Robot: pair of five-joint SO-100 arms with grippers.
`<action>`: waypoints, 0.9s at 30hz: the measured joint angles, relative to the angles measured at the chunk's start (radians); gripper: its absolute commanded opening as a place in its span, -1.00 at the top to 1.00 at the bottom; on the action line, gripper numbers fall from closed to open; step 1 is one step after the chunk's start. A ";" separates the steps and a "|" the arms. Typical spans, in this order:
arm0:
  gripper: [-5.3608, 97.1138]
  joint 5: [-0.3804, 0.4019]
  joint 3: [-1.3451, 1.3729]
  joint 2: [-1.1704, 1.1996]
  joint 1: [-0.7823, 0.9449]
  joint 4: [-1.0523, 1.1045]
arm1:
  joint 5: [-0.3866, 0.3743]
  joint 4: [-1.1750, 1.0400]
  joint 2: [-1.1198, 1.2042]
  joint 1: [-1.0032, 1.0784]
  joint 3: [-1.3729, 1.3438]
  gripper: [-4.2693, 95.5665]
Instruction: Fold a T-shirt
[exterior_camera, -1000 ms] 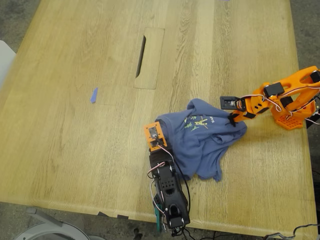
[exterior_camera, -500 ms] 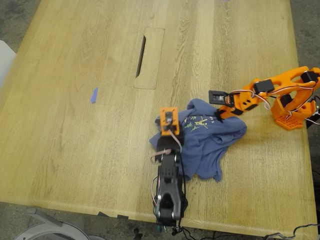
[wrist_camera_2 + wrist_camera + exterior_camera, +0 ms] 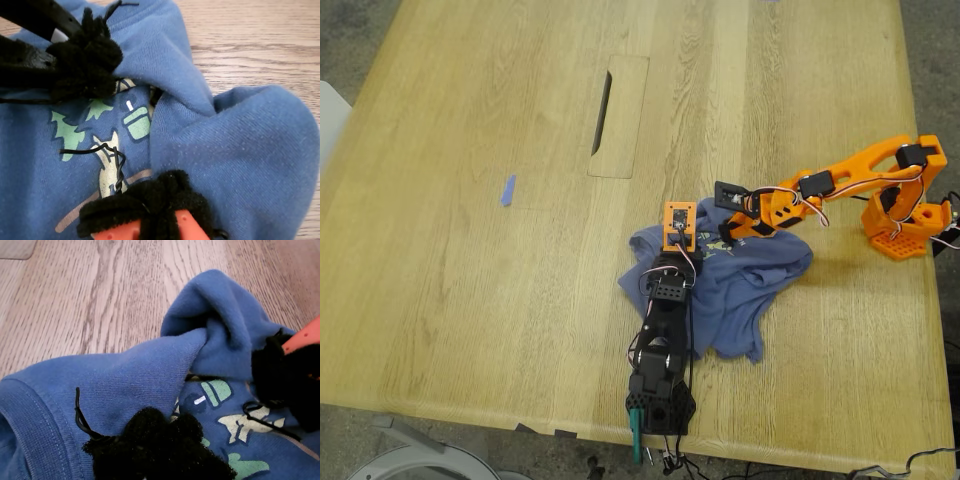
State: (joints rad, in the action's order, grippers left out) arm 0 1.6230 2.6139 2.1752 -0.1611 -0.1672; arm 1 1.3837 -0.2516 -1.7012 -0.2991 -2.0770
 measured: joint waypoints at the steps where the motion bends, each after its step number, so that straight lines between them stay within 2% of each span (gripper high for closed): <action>1: 0.90 0.000 0.000 -0.003 0.008 0.008 | -0.002 0.018 -0.002 -0.002 -0.028 0.91; 15: 0.90 0.006 0.083 0.008 0.140 0.057 | -0.011 0.081 -0.245 0.075 -0.436 0.91; 27: 0.90 0.006 0.101 0.008 0.244 0.057 | -0.011 0.206 -0.258 0.193 -0.537 0.91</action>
State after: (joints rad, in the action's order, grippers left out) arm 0 1.6291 2.7151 2.1829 0.0828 -0.1104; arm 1 1.3729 -0.0460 -1.9589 -0.1058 -2.6139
